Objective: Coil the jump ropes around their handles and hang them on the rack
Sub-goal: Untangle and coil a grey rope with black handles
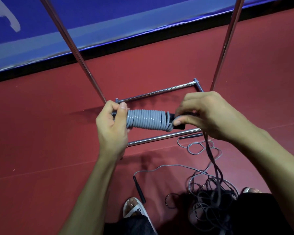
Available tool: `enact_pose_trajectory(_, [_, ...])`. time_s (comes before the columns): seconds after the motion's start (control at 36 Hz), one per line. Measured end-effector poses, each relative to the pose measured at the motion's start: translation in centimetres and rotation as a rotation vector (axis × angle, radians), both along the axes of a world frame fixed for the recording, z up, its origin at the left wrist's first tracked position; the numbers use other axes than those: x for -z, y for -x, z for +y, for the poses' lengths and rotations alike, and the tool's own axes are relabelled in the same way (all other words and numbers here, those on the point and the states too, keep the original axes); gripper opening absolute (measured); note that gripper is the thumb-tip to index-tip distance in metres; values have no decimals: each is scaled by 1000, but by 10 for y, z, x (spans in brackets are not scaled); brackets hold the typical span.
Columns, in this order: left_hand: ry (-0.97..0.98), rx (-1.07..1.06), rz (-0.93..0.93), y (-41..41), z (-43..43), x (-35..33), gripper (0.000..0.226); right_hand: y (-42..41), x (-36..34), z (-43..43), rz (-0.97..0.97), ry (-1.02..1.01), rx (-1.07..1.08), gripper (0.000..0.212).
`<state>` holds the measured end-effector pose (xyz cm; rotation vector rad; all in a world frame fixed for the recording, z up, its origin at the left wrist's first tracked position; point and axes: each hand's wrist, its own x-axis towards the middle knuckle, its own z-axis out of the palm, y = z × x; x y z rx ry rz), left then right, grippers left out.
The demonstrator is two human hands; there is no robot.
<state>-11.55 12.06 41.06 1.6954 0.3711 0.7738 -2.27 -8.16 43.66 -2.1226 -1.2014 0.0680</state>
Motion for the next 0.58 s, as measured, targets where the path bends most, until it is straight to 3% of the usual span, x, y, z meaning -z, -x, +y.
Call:
enact_pose_trajectory(0.08, [33, 42, -5, 2, 1, -1, 26, -2, -2, 0, -1, 58, -51, 38])
enact_pose_trajectory(0.28, [98, 165, 5, 7, 6, -2, 24, -3, -4, 3, 76, -24, -31, 17])
enact_pose_trajectory(0.53, [277, 217, -72, 10, 1, -6, 29, -3, -6, 3, 561, -110, -145, 3])
enact_pose_trajectory(0.58, [292, 217, -74, 10, -1, -6, 23, -4, 0, 3, 584, -117, -147, 8])
